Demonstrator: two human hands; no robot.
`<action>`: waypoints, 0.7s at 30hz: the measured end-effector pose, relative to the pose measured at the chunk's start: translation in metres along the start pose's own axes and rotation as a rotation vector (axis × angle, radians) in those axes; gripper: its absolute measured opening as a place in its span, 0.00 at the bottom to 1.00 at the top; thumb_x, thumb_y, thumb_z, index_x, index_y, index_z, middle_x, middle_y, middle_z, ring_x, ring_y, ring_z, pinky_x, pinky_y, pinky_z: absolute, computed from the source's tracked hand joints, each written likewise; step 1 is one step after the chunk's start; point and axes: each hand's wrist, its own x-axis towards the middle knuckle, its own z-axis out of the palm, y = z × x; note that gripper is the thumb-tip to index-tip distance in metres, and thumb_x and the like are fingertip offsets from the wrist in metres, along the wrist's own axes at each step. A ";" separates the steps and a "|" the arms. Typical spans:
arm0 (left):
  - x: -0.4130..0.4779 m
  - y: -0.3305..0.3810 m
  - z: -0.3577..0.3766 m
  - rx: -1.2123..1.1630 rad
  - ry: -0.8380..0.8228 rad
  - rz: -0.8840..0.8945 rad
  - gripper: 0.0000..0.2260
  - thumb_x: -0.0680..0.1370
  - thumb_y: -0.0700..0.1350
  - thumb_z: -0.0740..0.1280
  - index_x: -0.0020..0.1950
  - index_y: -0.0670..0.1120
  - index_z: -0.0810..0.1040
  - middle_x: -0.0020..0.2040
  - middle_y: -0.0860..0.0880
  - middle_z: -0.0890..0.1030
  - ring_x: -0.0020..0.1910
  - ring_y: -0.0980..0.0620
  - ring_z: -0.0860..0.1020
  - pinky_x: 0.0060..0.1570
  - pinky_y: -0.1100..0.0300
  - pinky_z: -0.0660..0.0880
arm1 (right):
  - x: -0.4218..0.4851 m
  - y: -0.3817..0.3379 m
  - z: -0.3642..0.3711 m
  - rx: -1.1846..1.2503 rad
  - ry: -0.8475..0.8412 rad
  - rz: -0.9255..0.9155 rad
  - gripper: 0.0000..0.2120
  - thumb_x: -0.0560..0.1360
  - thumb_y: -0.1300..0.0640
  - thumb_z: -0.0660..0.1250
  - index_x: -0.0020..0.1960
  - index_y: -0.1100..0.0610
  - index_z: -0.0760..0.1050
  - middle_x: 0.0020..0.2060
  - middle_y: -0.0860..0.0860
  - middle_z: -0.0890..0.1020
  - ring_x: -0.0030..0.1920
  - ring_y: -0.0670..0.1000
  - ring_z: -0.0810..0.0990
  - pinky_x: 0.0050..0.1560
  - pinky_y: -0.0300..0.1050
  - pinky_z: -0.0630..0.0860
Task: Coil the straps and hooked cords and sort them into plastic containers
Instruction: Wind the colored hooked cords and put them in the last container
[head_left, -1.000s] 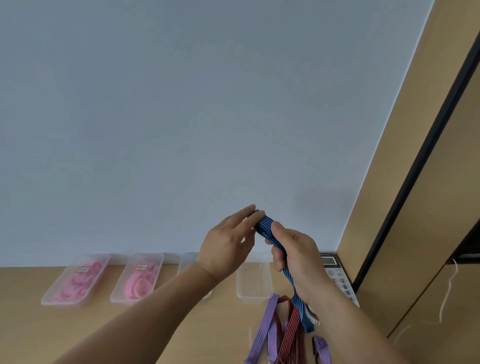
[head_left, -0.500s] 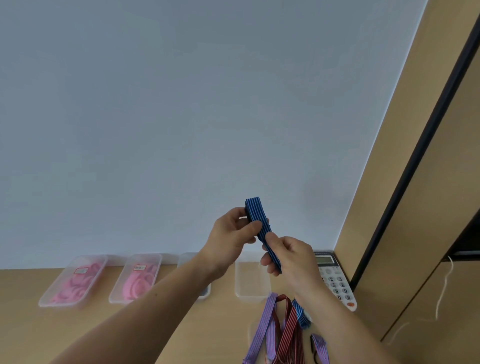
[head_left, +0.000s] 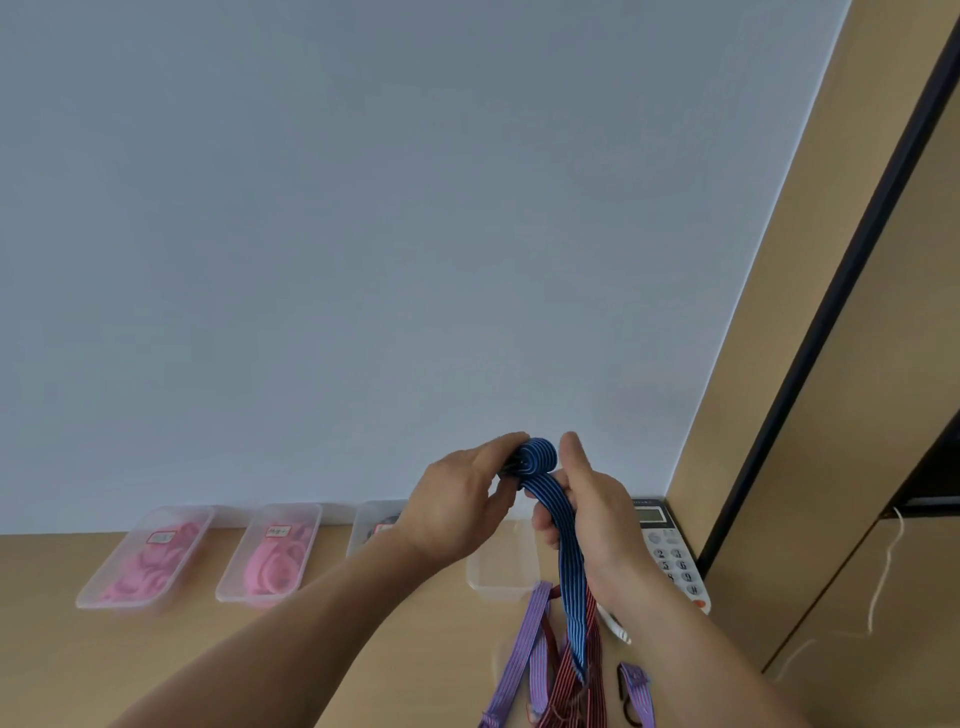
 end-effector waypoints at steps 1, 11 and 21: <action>0.000 -0.001 0.000 0.031 0.025 0.051 0.15 0.76 0.41 0.67 0.61 0.40 0.80 0.47 0.49 0.85 0.39 0.51 0.81 0.35 0.64 0.74 | 0.001 -0.001 0.001 -0.010 0.005 -0.009 0.32 0.77 0.33 0.59 0.39 0.61 0.81 0.27 0.54 0.80 0.26 0.50 0.73 0.28 0.40 0.70; -0.007 -0.021 -0.002 -0.069 -0.053 0.007 0.25 0.77 0.41 0.70 0.74 0.46 0.70 0.72 0.51 0.73 0.68 0.54 0.75 0.62 0.61 0.75 | 0.007 0.001 -0.002 -0.007 -0.019 -0.084 0.21 0.77 0.44 0.67 0.40 0.63 0.78 0.29 0.50 0.79 0.26 0.47 0.70 0.30 0.41 0.67; 0.015 -0.003 -0.012 -1.242 -0.244 -0.804 0.16 0.79 0.50 0.65 0.58 0.38 0.79 0.47 0.41 0.83 0.40 0.46 0.76 0.50 0.50 0.78 | 0.003 0.013 0.007 -0.001 -0.192 -0.222 0.13 0.81 0.49 0.60 0.46 0.49 0.82 0.39 0.53 0.84 0.32 0.47 0.72 0.35 0.36 0.71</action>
